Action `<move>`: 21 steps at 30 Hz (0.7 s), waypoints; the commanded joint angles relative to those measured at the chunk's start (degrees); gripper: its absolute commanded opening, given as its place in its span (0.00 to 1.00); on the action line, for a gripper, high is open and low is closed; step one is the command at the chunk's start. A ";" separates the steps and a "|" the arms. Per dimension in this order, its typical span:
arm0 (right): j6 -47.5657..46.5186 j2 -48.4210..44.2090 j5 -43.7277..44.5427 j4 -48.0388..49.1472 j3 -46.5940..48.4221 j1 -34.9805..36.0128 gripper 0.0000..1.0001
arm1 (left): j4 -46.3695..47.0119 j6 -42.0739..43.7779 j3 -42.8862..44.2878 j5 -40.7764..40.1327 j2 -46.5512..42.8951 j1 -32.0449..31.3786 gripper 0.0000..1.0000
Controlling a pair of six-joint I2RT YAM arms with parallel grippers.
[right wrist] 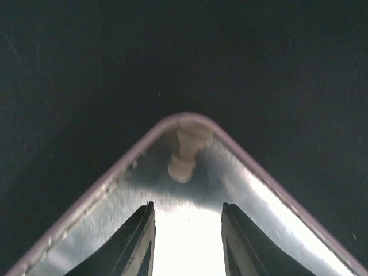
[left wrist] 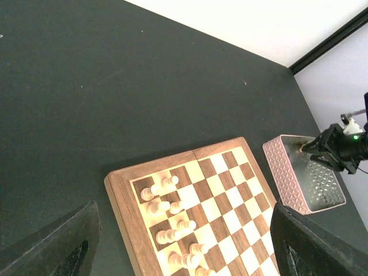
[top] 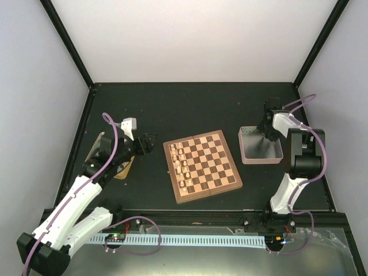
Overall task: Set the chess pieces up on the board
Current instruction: Pick up the chess piece from the storage box.
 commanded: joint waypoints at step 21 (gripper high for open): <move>1.76 9.45 -3.28 1.53 7.24 -4.48 0.03 | 0.30 0.64 0.26 1.22 -0.23 0.44 0.83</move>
